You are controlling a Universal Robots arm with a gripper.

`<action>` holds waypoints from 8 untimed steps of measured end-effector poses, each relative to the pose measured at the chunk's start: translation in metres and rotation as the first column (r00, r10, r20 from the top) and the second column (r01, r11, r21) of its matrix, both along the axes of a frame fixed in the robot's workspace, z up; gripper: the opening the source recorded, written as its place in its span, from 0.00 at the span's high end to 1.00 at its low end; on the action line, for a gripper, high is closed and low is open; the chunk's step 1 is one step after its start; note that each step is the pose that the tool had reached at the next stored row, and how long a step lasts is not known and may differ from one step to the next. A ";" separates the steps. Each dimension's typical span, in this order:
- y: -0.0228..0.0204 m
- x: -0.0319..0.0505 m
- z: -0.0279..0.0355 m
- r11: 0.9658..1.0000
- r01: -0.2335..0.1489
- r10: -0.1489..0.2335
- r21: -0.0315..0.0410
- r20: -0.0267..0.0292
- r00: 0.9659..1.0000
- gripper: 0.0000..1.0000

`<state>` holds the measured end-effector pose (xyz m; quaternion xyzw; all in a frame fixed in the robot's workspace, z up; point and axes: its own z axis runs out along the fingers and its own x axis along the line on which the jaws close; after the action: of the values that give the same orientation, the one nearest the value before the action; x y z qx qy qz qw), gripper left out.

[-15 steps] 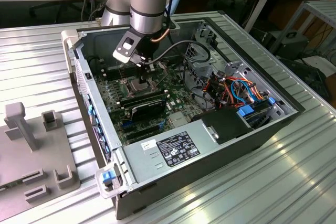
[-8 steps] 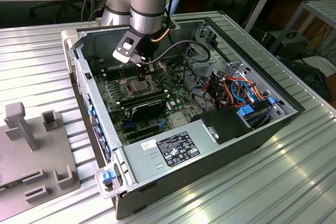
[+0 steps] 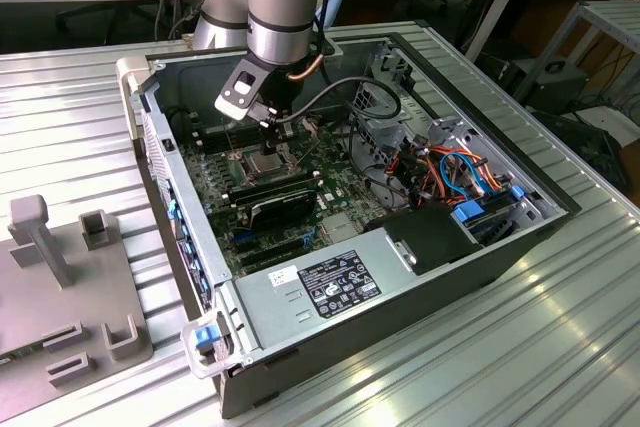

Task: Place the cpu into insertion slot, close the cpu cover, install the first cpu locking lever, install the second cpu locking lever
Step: 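Close the cpu cover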

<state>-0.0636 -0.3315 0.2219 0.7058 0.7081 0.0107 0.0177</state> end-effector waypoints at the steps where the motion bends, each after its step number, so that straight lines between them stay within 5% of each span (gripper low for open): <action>1: 0.0000 0.0000 0.0000 1.000 0.000 0.000 0.000 0.000 1.000 0.89; 8: 0.0001 0.0001 0.0003 1.000 0.000 0.000 0.000 0.000 1.000 0.89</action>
<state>-0.0636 -0.3315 0.2223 0.7057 0.7082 0.0106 0.0176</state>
